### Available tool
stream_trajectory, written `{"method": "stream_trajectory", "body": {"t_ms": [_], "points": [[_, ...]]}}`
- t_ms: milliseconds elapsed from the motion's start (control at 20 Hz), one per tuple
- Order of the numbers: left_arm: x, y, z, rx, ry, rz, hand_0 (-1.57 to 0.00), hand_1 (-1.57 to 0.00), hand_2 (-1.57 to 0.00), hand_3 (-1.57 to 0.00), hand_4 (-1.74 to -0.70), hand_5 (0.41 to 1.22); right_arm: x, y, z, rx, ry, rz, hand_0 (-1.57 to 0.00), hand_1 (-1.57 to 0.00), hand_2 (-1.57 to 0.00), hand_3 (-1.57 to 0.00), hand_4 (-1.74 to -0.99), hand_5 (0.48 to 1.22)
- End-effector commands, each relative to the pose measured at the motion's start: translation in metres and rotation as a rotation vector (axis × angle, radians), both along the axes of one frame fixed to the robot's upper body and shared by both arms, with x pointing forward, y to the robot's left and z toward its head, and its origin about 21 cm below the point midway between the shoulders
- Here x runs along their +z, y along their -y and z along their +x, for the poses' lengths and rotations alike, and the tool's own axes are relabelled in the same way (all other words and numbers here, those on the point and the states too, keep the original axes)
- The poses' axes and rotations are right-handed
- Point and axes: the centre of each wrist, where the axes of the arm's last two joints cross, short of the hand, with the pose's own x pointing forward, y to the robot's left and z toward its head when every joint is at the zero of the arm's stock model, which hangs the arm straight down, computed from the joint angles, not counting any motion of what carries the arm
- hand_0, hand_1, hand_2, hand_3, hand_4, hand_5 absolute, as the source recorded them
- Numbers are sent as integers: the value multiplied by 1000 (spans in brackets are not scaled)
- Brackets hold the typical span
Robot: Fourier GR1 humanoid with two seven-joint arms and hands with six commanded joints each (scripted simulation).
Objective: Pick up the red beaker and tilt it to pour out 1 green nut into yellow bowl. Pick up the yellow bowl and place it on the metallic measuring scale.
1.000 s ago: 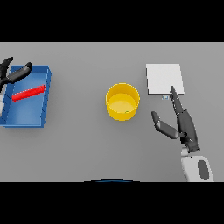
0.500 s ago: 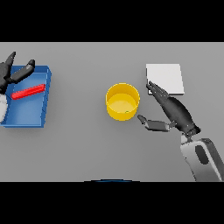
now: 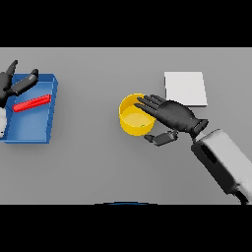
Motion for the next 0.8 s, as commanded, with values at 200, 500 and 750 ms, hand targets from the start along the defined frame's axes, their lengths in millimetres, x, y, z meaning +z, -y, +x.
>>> {"method": "stream_trajectory", "body": {"t_ms": [200, 500, 750], "points": [[0, -5, 4, 17, -7, -5, 1, 1, 1, 1, -808, 695, -8, -16, 16, 101, -47, -117, 1, 1, 1, 1, -1155, 646], [-1, -5, 2, 4, -1, 6, 1, 1, 1, 1, -805, 702, -13, -39, 28, 154, -102, -273, 1, 1, 1, 1, -1168, 673], [-1, -8, 2, 4, -1, 16, 1, 1, 1, 1, -797, 704, -19, -44, 36, 159, -140, -341, 1, 1, 1, -8, -1186, 684]]}}
